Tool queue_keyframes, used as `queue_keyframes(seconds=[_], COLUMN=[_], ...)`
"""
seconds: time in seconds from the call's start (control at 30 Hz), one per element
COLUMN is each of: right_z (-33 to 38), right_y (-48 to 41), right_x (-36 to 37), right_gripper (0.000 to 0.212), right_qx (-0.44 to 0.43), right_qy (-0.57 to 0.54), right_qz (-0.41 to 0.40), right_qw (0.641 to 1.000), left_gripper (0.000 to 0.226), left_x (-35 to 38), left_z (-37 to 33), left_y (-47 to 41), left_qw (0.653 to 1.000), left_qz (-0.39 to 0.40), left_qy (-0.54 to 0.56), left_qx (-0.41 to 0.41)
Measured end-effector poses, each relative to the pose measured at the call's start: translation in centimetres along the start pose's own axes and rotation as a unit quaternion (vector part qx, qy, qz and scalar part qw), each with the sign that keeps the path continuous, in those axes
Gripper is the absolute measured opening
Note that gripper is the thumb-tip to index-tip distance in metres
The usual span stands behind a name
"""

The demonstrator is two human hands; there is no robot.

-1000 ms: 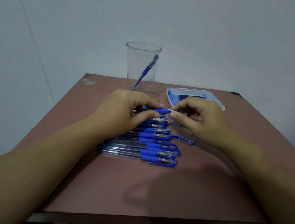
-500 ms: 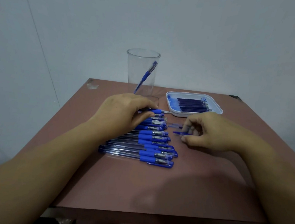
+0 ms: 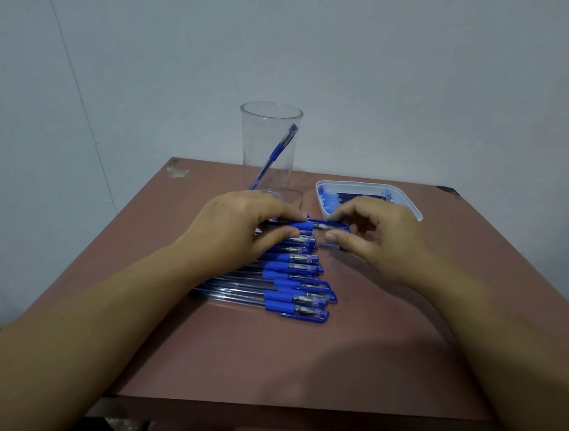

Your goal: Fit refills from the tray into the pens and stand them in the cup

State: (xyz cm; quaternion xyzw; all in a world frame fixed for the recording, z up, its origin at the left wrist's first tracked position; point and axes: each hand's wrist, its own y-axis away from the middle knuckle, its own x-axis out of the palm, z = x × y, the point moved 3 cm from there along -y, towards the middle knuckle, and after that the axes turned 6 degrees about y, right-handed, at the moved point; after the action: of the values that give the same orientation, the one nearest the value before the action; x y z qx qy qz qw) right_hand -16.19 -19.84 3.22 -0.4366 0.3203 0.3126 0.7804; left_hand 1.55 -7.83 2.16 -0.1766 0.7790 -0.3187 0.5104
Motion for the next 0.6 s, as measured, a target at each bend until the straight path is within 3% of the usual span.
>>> queue_keyframes(seconds=[0.27,0.43,0.6], right_z=[0.8,1.4,2.4], right_y=[0.2,0.3,-1.4], right_x=[1.2,1.4,1.4], right_gripper=[0.014,0.011,0.014], right_qx=[0.057,0.074,0.154], right_qy=[-0.124,-0.164,-0.358], right_qz=[-0.023,-0.022,-0.056], right_qw=[0.990,0.983,0.919], left_gripper=[0.027,0.025,0.028], left_x=[0.2,0.1,-0.8], left_z=[-0.1,-0.1,-0.2], left_y=[0.5,0.5,-0.9], left_qw=[0.998,0.998,0.994], left_qz=[-0.040,-0.048,-0.092], left_qy=[-0.007,0.010,0.046], left_qx=[0.052,0.041,-0.035])
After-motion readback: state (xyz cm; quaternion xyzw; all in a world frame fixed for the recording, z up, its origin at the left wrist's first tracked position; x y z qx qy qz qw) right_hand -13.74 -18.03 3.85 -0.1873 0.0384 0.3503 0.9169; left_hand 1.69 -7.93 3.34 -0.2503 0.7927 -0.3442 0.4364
